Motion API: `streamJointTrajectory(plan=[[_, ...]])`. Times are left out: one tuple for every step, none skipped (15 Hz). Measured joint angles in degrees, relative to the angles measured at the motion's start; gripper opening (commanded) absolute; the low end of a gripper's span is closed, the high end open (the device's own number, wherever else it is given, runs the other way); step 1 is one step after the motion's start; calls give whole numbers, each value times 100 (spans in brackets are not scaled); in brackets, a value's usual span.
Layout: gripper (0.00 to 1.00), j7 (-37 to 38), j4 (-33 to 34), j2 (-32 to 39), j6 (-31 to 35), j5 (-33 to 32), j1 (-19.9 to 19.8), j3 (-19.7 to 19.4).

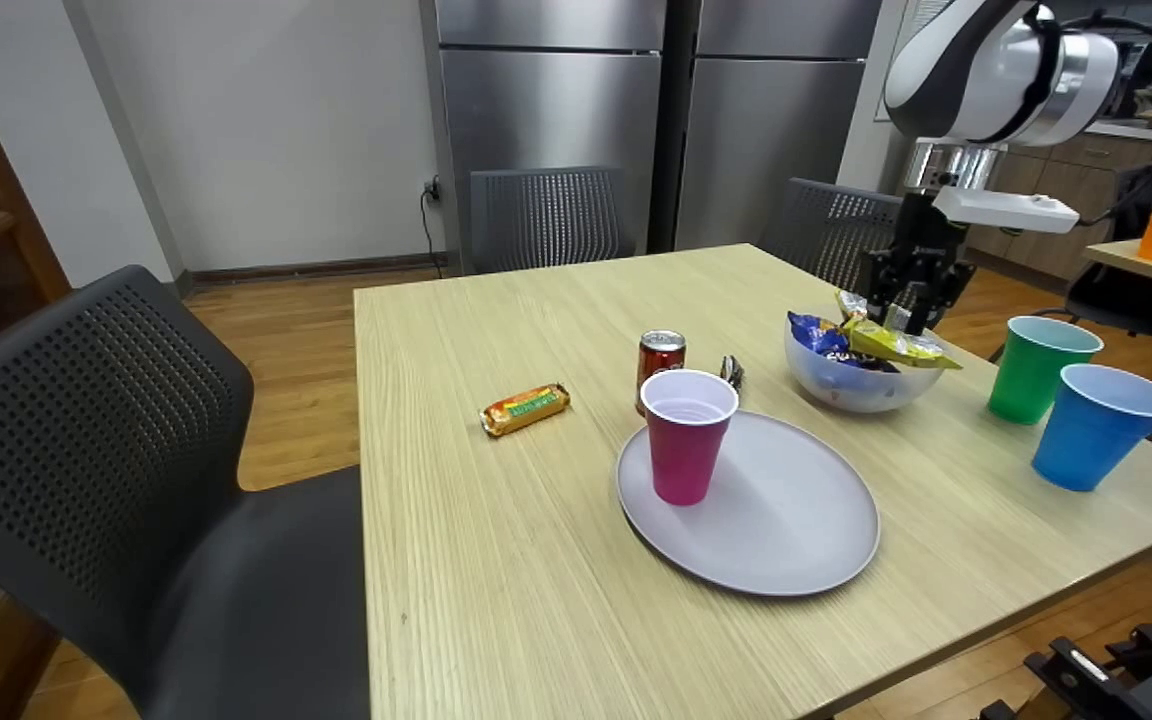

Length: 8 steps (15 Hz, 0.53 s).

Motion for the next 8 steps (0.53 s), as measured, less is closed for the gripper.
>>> streamJointTrajectory(plan=[[98,0,-10,-17,7,0,0,8],[100,0,-32,-45,21,0,0,17],[100,0,-61,-77,43,0,0,24],[100,0,-98,-113,75,0,0,33],[100,0,-147,-159,113,0,0,46],[100,0,-213,-221,163,0,0,64],[100,0,-285,-284,220,0,2,82],[100,0,-373,-363,289,0,10,96]])
